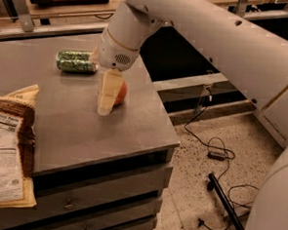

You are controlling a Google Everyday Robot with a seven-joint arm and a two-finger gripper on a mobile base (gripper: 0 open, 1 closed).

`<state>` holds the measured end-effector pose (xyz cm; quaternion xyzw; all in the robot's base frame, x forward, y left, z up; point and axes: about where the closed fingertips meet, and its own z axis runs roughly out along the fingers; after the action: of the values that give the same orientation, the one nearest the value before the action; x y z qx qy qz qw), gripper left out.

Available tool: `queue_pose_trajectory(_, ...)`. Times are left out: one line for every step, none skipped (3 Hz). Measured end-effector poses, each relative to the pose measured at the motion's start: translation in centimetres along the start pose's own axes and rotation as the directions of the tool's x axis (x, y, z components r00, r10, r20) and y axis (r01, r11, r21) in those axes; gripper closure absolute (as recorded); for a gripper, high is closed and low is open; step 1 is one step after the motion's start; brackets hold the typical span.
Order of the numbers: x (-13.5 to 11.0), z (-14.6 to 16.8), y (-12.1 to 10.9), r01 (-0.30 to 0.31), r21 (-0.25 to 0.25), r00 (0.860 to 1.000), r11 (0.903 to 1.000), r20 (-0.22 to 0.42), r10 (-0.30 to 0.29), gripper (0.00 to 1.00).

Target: Pick apple

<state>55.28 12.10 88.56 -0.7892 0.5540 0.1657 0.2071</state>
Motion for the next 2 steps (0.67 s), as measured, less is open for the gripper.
queue_pose_trajectory(2.8,-1.3,1.6,-0.072,0.016,0.997,0.9973,-0.026,0.072,0.0)
queue_pose_trajectory(5.2,-1.7,2.7,-0.132,0.02,0.99,0.991,-0.046,0.133,0.0)
